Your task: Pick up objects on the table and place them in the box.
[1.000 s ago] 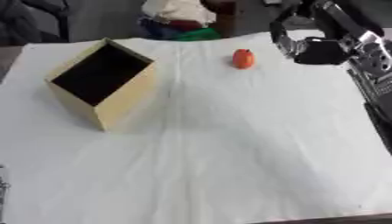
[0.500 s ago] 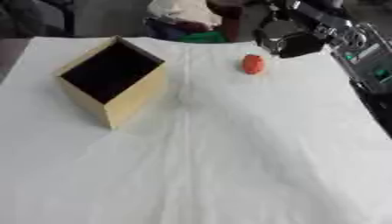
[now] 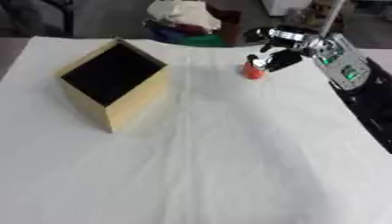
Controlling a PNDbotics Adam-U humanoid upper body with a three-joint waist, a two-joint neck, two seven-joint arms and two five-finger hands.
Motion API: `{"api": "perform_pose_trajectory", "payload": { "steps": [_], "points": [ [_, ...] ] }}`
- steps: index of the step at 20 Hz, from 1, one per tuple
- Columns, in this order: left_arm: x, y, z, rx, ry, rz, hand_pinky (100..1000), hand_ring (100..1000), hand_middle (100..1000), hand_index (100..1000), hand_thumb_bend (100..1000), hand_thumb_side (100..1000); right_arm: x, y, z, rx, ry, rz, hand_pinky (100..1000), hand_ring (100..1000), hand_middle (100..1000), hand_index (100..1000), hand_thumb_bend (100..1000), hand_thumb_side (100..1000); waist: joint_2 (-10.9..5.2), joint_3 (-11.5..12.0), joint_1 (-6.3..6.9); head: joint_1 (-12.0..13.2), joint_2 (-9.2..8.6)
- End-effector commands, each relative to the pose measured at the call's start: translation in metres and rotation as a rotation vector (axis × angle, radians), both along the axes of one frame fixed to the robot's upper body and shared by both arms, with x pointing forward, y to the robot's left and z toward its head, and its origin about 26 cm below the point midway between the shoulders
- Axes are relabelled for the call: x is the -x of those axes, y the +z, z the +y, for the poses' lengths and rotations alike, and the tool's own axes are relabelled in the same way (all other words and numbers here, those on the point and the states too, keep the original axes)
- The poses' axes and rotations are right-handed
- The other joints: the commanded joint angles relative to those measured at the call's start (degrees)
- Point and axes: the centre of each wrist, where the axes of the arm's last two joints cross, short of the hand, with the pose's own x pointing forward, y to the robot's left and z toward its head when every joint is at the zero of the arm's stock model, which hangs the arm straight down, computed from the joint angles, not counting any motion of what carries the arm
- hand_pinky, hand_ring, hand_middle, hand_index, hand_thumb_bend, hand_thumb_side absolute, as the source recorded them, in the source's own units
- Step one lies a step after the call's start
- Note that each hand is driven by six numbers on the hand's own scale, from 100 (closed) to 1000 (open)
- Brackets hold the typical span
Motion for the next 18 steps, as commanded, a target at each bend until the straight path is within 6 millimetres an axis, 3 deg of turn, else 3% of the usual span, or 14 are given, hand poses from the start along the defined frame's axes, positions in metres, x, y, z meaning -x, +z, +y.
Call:
{"api": "perform_pose_trajectory", "payload": {
  "steps": [1, 8, 18],
  "points": [
    [0.002, 0.008, -0.003, -0.001, -0.018, -0.03, 744, 627, 632, 887, 100, 675, 0.004, 0.011, -0.025, 0.06, -0.102, -0.026, 889, 1000, 912, 996, 100, 305, -0.72, 0.16, 0.1, -1.02, -0.71],
    [0.002, 0.01, -0.005, -0.005, -0.03, -0.037, 744, 627, 632, 887, 100, 676, 0.0, -0.013, -0.052, 0.111, -0.225, -0.045, 894, 999, 906, 970, 100, 210, 0.04, 1.38, 0.23, -2.59, -1.58],
    [0.002, 0.012, -0.008, -0.003, -0.046, -0.045, 744, 626, 631, 888, 100, 677, -0.005, -0.046, -0.073, 0.196, -0.266, -0.087, 889, 997, 901, 955, 100, 254, 1.3, 2.83, 0.66, -4.94, -2.64]
  ]
}}
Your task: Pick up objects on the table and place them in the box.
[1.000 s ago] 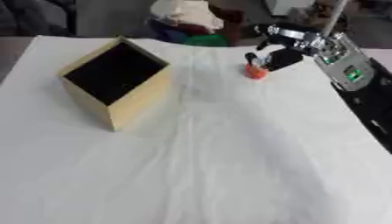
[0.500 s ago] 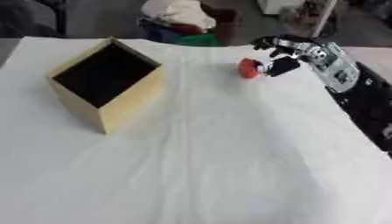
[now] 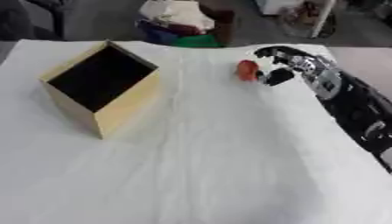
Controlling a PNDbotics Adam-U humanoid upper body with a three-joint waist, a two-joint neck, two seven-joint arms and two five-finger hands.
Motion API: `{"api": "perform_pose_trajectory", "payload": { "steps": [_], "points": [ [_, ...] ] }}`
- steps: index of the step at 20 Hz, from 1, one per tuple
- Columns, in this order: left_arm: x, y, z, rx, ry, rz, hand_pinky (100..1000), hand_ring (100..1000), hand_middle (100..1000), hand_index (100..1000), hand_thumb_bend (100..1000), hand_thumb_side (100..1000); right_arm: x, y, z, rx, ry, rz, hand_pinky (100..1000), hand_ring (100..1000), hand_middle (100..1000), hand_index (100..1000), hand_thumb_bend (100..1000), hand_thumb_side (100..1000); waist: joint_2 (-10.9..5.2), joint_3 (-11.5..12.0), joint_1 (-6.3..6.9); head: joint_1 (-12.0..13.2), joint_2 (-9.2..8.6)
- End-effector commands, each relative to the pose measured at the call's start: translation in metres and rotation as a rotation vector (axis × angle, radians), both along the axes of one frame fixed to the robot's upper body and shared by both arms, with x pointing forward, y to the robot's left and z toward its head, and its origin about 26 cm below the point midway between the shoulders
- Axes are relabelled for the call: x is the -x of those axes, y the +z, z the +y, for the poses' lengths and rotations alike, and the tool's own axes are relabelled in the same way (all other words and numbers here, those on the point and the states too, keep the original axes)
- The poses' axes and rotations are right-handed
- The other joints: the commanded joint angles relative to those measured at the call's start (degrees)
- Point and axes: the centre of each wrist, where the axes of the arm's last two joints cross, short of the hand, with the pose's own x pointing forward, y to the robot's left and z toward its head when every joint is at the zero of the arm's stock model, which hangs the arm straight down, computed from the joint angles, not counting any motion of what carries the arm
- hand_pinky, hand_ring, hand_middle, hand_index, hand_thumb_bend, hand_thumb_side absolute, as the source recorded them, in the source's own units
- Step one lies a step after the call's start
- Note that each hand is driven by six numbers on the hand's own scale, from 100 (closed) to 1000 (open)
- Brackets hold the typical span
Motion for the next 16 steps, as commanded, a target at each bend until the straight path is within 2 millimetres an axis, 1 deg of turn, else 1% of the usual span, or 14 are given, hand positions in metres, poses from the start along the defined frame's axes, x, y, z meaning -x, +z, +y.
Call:
{"api": "perform_pose_trajectory", "payload": {
  "steps": [1, 4, 7, 14, 16],
  "points": [
    [0.002, 0.008, -0.002, 0.0, -0.016, -0.03, 744, 626, 631, 888, 100, 677, 0.001, 0.008, -0.01, 0.051, -0.019, -0.048, 888, 996, 900, 955, 100, 259, -0.73, 0.0, 0.24, -0.53, -0.7],
    [0.002, 0.007, -0.003, 0.001, -0.018, -0.028, 744, 626, 630, 888, 100, 678, -0.001, 0.001, -0.009, 0.082, -0.02, -0.069, 882, 995, 897, 953, 100, 295, -0.53, -0.12, 0.29, -0.78, -0.71],
    [0.003, 0.007, -0.003, 0.002, -0.019, -0.027, 745, 626, 630, 889, 100, 678, -0.003, -0.003, -0.007, 0.113, -0.014, -0.092, 876, 995, 895, 959, 100, 302, -0.47, -0.29, 0.35, -0.9, -0.67],
    [0.003, 0.006, -0.002, 0.001, -0.016, -0.021, 745, 626, 631, 889, 100, 678, -0.008, 0.005, -0.003, 0.168, 0.016, -0.125, 863, 999, 894, 975, 100, 332, -0.85, -1.09, 0.52, -0.71, -0.53],
    [0.003, 0.005, -0.002, 0.0, -0.015, -0.019, 745, 626, 631, 889, 100, 678, -0.009, 0.009, -0.003, 0.167, 0.026, -0.128, 861, 1000, 893, 981, 100, 418, -1.05, -1.33, 0.56, -0.66, -0.46]
  ]
}}
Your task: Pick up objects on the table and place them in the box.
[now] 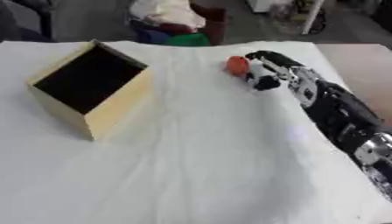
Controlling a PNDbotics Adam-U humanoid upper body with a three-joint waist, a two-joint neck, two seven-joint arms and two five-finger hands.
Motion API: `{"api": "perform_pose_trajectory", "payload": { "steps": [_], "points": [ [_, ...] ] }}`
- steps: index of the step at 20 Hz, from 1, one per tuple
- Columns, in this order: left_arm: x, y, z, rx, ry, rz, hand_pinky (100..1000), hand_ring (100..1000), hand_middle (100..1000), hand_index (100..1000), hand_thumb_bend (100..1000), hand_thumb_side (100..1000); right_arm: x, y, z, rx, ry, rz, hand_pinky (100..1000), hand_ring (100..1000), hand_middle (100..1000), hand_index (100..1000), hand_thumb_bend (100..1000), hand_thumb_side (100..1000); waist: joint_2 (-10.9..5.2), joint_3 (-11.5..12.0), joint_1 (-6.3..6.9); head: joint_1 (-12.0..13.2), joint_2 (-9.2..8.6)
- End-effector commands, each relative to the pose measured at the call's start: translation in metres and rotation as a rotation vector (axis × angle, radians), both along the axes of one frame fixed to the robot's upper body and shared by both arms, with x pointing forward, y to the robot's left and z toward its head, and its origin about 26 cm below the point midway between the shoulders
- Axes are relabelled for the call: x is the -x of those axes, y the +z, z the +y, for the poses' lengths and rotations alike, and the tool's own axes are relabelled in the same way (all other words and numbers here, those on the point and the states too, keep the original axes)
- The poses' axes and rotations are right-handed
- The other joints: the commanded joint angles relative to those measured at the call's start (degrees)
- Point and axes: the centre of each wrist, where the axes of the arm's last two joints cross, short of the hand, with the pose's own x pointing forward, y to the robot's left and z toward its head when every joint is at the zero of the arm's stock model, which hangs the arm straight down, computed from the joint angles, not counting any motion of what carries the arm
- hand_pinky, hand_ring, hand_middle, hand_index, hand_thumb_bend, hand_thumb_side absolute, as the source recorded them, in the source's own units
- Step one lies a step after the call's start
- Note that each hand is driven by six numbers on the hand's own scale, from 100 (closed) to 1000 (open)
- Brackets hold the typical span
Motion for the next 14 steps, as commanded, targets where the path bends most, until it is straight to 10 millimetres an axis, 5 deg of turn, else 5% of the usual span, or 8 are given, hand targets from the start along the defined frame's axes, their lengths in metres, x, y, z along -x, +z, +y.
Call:
{"api": "perform_pose_trajectory", "payload": {
  "steps": [1, 5, 14],
  "points": [
    [0.003, 0.005, -0.001, 0.001, -0.009, -0.021, 745, 626, 631, 889, 100, 678, 0.001, 0.02, -0.007, 0.022, 0.004, -0.028, 860, 1000, 893, 982, 100, 449, -1.42, -0.26, 0.23, 0.07, -0.38],
    [0.003, 0.004, -0.001, -0.001, -0.009, -0.019, 745, 626, 631, 890, 100, 678, 0.0, 0.03, -0.008, 0.01, 0.021, -0.042, 853, 1000, 888, 982, 100, 553, -1.78, -0.43, 0.26, 0.16, -0.47],
    [0.003, 0.005, -0.002, -0.002, -0.014, -0.02, 745, 626, 631, 890, 100, 679, -0.006, 0.036, 0.003, 0.009, 0.051, -0.037, 859, 1000, 889, 977, 100, 577, -1.81, 0.17, 0.28, -0.13, -0.56]
  ]
}}
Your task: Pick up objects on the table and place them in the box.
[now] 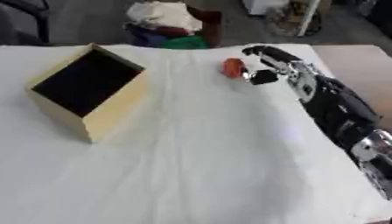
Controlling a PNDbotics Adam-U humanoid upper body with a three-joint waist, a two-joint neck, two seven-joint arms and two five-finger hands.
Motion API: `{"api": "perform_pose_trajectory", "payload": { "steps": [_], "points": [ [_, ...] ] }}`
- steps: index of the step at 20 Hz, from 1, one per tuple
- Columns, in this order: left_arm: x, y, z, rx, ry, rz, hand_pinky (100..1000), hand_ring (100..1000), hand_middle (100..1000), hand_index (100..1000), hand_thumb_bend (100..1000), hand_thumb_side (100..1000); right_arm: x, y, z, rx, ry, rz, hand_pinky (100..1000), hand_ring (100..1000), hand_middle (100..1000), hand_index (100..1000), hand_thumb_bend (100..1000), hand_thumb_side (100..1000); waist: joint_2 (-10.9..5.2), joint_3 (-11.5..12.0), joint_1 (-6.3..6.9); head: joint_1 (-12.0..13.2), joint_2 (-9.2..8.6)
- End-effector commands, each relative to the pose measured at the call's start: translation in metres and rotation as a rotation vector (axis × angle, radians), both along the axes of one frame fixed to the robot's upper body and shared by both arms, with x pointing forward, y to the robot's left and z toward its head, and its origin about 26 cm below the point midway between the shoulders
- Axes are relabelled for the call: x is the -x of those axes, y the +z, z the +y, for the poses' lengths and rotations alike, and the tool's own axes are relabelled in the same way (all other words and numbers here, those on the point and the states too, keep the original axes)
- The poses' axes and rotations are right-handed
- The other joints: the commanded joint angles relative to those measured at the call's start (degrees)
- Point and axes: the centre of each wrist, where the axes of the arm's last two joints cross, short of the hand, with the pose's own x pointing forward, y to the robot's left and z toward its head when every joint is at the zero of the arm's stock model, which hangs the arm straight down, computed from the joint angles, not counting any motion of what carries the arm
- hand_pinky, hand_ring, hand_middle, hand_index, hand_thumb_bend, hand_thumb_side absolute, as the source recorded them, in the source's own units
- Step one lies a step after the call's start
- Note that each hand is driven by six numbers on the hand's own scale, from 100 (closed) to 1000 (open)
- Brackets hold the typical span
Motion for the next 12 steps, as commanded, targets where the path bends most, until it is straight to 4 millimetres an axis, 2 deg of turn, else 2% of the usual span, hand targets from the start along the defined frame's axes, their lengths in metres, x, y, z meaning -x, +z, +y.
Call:
{"api": "perform_pose_trajectory", "payload": {
  "steps": [1, 8, 10, 12],
  "points": [
    [0.003, 0.006, -0.001, -0.001, -0.011, -0.024, 745, 626, 631, 890, 100, 679, -0.002, 0.02, 0.0, 0.027, 0.009, -0.031, 863, 1000, 889, 970, 100, 572, -1.08, 0.12, 0.12, -0.27, -0.55],
    [0.003, 0.007, -0.002, 0.0, -0.016, -0.028, 745, 626, 630, 891, 100, 679, -0.008, 0.01, 0.012, 0.079, 0.034, 0.012, 883, 997, 891, 916, 100, 543, -0.84, 0.52, 0.05, -0.6, -0.73],
    [0.003, 0.007, -0.003, 0.0, -0.017, -0.028, 745, 626, 630, 891, 100, 678, -0.009, 0.007, 0.014, 0.094, 0.04, 0.02, 886, 994, 888, 886, 100, 457, -0.79, 0.57, 0.0, -0.53, -0.78],
    [0.003, 0.007, -0.003, 0.001, -0.018, -0.029, 745, 626, 630, 891, 100, 679, -0.009, 0.005, 0.015, 0.11, 0.043, 0.025, 889, 990, 882, 851, 100, 290, -0.76, 0.53, -0.01, -0.52, -0.85]
  ]
}}
